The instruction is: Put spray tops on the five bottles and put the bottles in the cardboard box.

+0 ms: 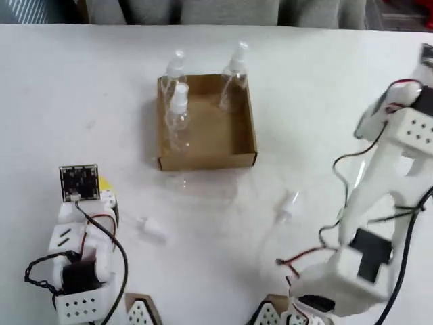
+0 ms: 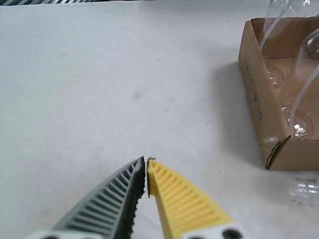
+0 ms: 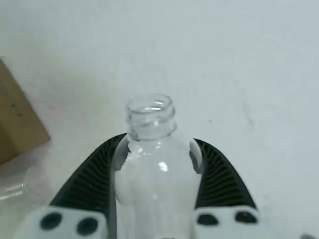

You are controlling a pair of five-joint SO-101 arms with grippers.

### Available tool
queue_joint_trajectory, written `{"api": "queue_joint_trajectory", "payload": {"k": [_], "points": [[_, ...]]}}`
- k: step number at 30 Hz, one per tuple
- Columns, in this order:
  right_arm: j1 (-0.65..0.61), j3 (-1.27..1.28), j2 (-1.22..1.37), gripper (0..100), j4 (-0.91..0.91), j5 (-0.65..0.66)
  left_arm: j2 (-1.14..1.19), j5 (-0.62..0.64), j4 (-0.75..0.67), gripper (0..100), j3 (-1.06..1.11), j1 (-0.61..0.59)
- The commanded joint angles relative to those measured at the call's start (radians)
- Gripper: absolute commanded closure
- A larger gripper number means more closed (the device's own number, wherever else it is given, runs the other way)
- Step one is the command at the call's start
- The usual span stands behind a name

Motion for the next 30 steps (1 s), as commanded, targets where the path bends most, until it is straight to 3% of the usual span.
{"api": "queue_joint_trajectory", "payload": {"k": [1, 10, 20, 30], "points": [[-0.068, 0.17, -0.205, 98.2, -0.111, 0.026, -0.005, -0.009, 0.0, 97, -0.002, -0.004], [-0.085, 0.701, -0.559, 97.8, -0.556, 0.029, -0.005, -0.009, 0.0, 97, -0.002, -0.007], [-0.216, 1.143, -0.915, 98.1, -0.858, 0.029, -0.005, -0.009, 0.0, 97, -0.002, -0.005], [-0.303, 1.585, -1.256, 98.2, -1.356, 0.018, -0.005, -0.009, 0.0, 97, -0.002, -0.007]]}}
